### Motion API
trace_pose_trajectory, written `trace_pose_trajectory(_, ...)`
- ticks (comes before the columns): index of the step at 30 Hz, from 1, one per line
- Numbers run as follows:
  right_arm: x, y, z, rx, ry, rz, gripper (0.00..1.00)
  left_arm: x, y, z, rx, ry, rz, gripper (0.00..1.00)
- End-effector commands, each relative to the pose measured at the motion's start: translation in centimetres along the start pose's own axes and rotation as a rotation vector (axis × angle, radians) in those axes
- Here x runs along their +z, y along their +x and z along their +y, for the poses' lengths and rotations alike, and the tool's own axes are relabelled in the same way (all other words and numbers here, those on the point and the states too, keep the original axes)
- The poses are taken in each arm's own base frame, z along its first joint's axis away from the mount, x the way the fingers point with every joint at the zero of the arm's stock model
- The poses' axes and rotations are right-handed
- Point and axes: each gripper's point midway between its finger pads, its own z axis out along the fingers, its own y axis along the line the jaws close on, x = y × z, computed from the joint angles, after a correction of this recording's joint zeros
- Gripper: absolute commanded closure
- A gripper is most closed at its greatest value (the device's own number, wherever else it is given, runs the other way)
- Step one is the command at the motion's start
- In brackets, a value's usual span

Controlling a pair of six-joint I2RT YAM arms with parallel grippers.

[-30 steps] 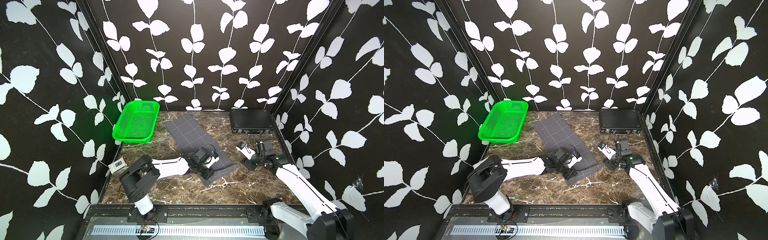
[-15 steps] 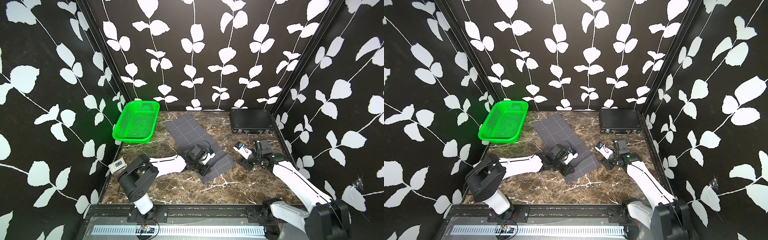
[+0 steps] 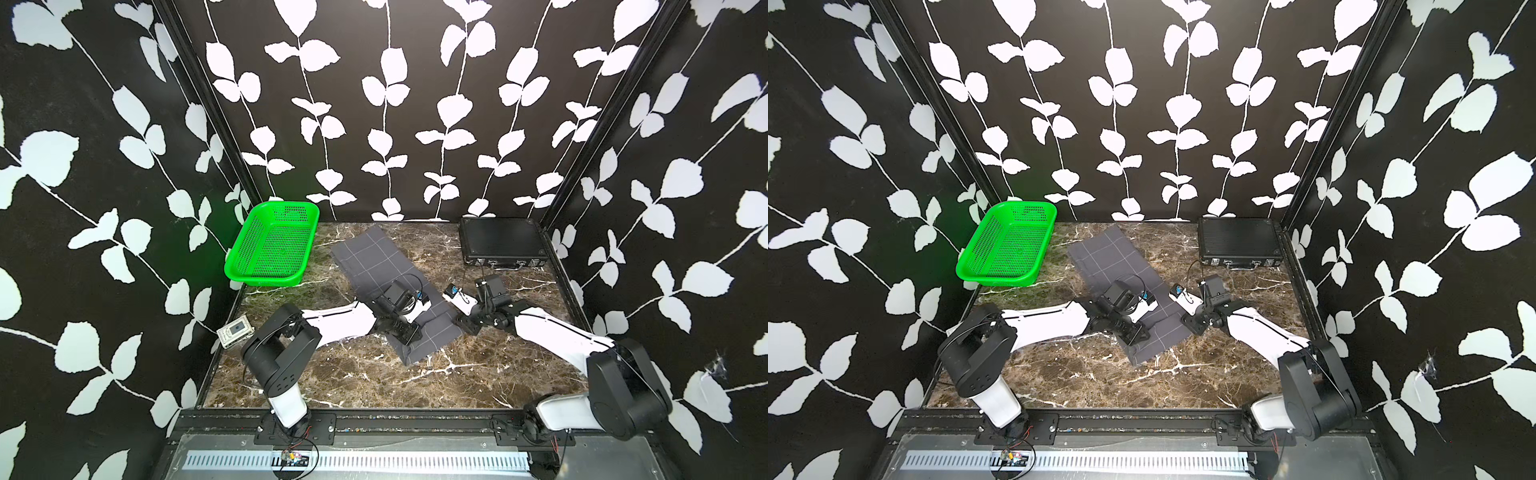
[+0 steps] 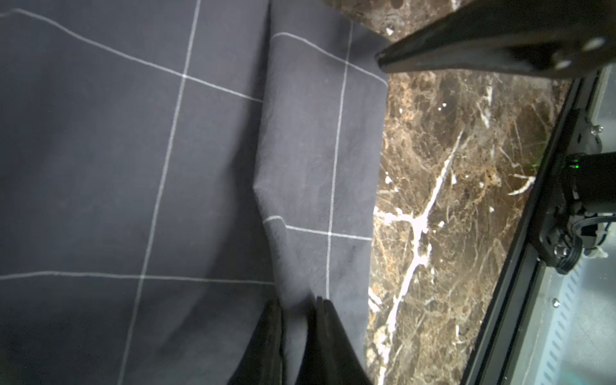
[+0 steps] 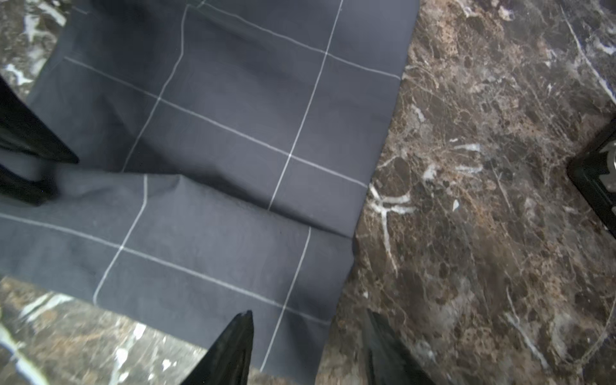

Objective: Roll up the pillowcase
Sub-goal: Roll the pillowcase at the center of the board.

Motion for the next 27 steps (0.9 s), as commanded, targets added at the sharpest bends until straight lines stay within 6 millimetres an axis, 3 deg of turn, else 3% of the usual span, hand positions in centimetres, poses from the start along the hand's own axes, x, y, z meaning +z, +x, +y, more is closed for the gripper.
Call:
trace_pose_trajectory(1,0.4,-1.8,-1.4,-0.005,0.068,-0.042,0.45,0.0,-0.2,0.6,0.026,-0.002,0.020,0.82)
trace_pose_trajectory(13,2.9,0.7,-2.5,0.005,0.138,0.097,0.47,-0.3,-1.1,3.1,0.055,-0.081,0.047,0.82)
trace_pose_trajectory(19,3.4,2.0,-2.6,0.019,0.142,0.162,0.48,-3.0,-1.4,3.3,0.051,-0.158,0.048,0.67)
trace_pose_trajectory(23,3.2,1.9,-2.5,0.027,0.143,0.157,0.48,-5.2,-1.1,1.7,0.046,-0.220,0.019,0.55)
trace_pose_trajectory(27,2.6,2.1,-2.4,0.030,0.149,0.168,0.48,-3.8,1.6,0.3,0.057,-0.236,0.099,0.52)
